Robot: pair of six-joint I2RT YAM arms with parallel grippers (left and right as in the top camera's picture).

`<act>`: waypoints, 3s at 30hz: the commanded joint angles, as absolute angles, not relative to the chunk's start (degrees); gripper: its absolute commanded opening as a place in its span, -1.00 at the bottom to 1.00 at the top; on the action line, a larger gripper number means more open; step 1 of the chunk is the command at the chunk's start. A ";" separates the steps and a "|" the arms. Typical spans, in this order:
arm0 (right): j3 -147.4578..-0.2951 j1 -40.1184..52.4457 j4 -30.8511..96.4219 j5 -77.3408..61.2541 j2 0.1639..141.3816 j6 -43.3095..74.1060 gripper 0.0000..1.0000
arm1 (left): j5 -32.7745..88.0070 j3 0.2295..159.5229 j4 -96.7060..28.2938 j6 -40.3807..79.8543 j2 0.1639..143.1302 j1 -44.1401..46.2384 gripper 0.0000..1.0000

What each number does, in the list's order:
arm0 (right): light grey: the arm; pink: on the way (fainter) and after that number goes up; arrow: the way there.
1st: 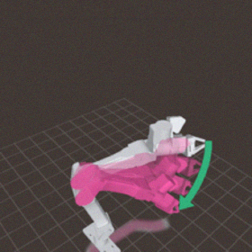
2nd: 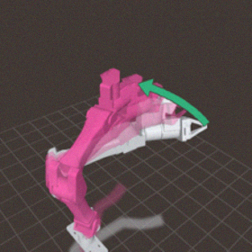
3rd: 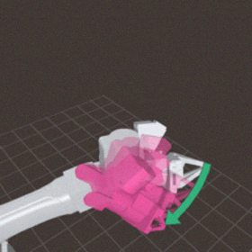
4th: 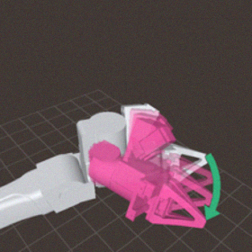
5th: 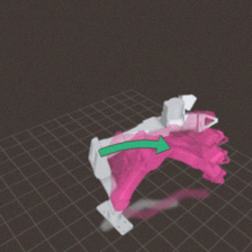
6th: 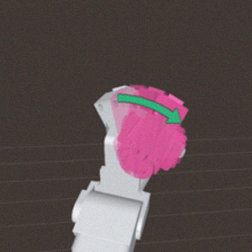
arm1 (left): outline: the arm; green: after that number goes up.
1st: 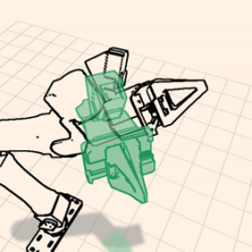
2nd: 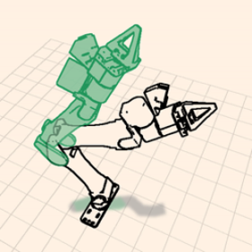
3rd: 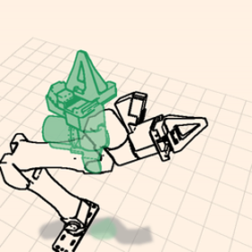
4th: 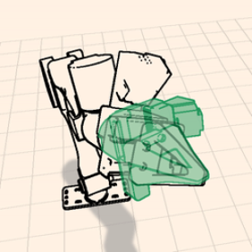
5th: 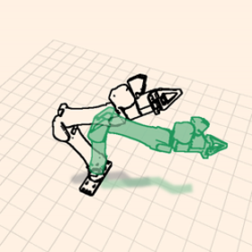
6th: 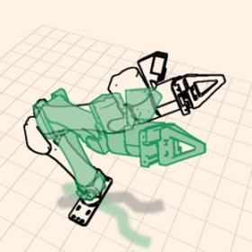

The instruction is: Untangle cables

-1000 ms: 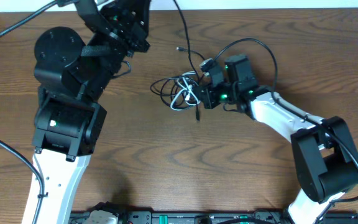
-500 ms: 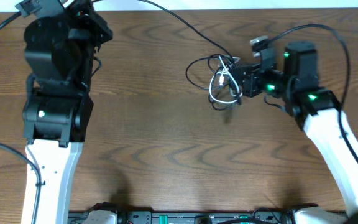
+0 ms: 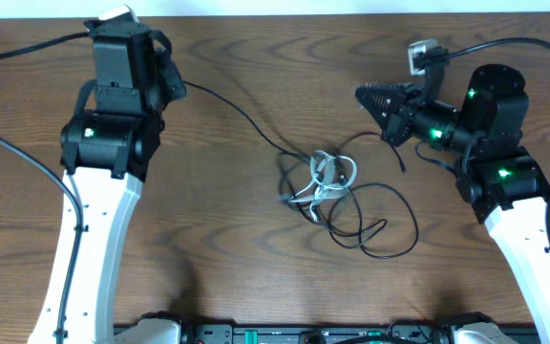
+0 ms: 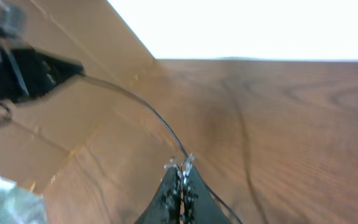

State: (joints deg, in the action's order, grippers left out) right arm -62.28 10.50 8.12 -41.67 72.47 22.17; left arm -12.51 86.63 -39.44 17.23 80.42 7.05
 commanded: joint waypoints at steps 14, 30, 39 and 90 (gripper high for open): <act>-63.02 5.72 25.28 -17.91 71.81 21.58 -0.04 | -0.97 88.09 -47.29 10.20 83.99 6.76 0.86; -63.00 -4.08 32.86 -18.52 72.73 17.87 0.26 | 26.41 86.43 -48.38 8.71 97.25 21.37 0.58; -63.00 -4.10 34.11 -18.57 74.43 17.89 0.27 | 26.41 86.43 -46.11 11.60 108.97 31.29 0.54; -63.00 8.36 23.64 -37.50 81.19 11.51 0.43 | 36.03 90.24 -36.58 17.30 87.22 23.05 -0.83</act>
State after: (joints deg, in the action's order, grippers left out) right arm -62.30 7.62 24.03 -36.47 81.17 12.73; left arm 35.27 90.35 -36.75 16.95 87.66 23.03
